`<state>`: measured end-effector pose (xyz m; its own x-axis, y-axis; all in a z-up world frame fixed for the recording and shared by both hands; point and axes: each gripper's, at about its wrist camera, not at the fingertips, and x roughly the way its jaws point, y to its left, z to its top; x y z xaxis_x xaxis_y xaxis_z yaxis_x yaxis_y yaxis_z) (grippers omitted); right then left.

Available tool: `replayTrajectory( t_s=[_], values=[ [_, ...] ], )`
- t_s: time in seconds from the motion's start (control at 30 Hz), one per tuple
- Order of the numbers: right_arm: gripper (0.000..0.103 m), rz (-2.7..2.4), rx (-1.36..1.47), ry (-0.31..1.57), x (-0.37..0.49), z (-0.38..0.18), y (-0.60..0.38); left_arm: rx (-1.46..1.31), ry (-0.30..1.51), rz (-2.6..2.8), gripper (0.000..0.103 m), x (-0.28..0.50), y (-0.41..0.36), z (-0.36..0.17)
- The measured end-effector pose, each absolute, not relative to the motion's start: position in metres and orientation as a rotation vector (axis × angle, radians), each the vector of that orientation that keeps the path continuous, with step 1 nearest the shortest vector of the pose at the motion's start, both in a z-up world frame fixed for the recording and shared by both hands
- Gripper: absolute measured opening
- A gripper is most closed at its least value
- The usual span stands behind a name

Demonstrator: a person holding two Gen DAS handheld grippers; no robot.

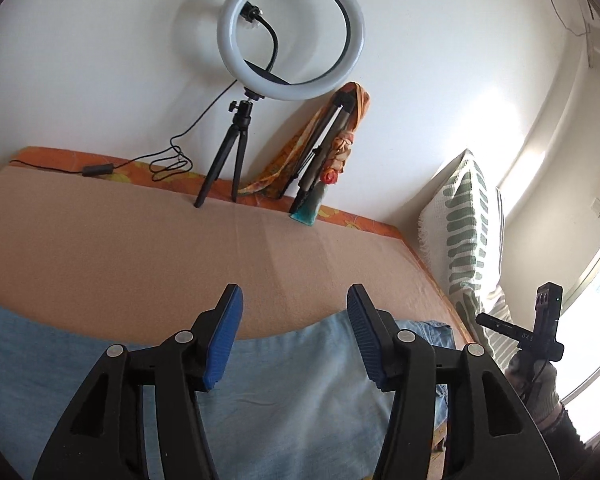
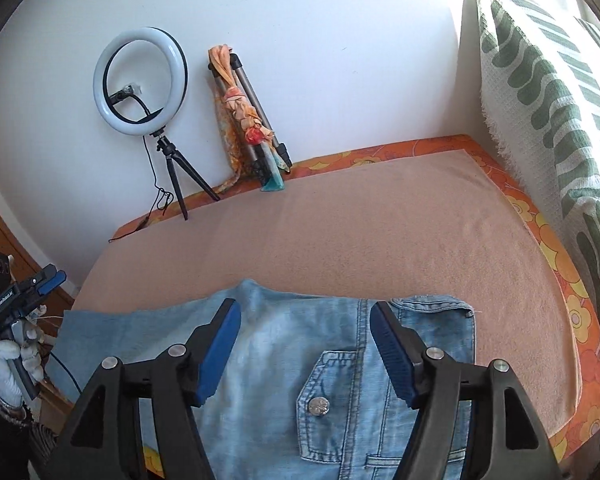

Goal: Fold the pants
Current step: 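Grasp the jeans leg end with the left tool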

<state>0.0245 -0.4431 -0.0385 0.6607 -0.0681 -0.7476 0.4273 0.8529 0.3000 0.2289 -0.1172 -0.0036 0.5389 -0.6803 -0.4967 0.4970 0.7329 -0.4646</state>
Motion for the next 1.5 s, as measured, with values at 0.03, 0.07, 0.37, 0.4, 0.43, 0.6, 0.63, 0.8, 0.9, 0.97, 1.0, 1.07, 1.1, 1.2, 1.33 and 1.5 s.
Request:
replayTrajectory(
  t_s=[0.03, 0.07, 0.37, 0.4, 0.43, 0.6, 0.63, 0.8, 0.9, 0.97, 1.0, 1.07, 1.1, 1.2, 1.33, 1.5],
  values=[
    [0.070, -0.278, 0.478, 0.803, 0.028, -0.038, -0.434, -0.302, 0.701, -0.694, 0.053, 0.226, -0.099, 0.000],
    [0.070, -0.262, 0.476, 0.798, 0.032, -0.037, -0.425, -0.323, 0.696, -0.677, 0.053, 0.224, -0.081, 0.002],
    [0.071, -0.087, 0.463, 0.820, 0.082, -0.047, -0.342, -0.427, 0.660, -0.417, 0.053, 0.191, 0.080, -0.008],
    [0.071, -0.067, 0.455, 0.827, 0.089, -0.049, -0.332, -0.437, 0.663, -0.382, 0.053, 0.186, 0.097, -0.013],
    [0.071, -0.043, 0.449, 0.834, 0.096, -0.051, -0.321, -0.448, 0.672, -0.344, 0.053, 0.183, 0.114, -0.020],
    [0.071, 0.067, 0.415, 0.867, 0.133, -0.060, -0.266, -0.571, 0.708, -0.160, 0.053, 0.163, 0.195, -0.065],
    [0.071, 0.091, 0.416, 0.878, 0.140, -0.062, -0.256, -0.605, 0.715, -0.129, 0.053, 0.160, 0.210, -0.075],
    [0.071, 0.176, 0.385, 0.895, 0.168, -0.073, -0.208, -0.743, 0.748, -0.036, 0.053, 0.147, 0.266, -0.121],
    [0.071, 0.214, 0.383, 0.903, 0.180, -0.086, -0.183, -0.810, 0.766, 0.016, 0.053, 0.141, 0.287, -0.141],
    [0.071, 0.238, 0.374, 0.921, 0.185, -0.097, -0.169, -0.844, 0.767, 0.043, 0.053, 0.135, 0.300, -0.150],
    [0.071, 0.253, 0.360, 0.933, 0.187, -0.103, -0.163, -0.858, 0.770, 0.053, 0.053, 0.135, 0.306, -0.154],
    [0.071, 0.265, 0.322, 0.960, 0.189, -0.113, -0.155, -0.871, 0.782, 0.070, 0.053, 0.136, 0.312, -0.162],
    [0.071, 0.262, 0.303, 0.969, 0.190, -0.116, -0.153, -0.876, 0.786, 0.086, 0.053, 0.136, 0.315, -0.165],
    [0.071, 0.256, 0.290, 0.969, 0.192, -0.117, -0.153, -0.895, 0.798, 0.122, 0.053, 0.139, 0.328, -0.176],
    [0.071, 0.250, 0.326, 0.941, 0.193, -0.109, -0.160, -0.982, 0.794, 0.120, 0.053, 0.145, 0.342, -0.191],
    [0.071, 0.227, 0.357, 0.941, 0.195, -0.109, -0.168, -0.983, 0.785, 0.123, 0.053, 0.150, 0.342, -0.193]
  ],
)
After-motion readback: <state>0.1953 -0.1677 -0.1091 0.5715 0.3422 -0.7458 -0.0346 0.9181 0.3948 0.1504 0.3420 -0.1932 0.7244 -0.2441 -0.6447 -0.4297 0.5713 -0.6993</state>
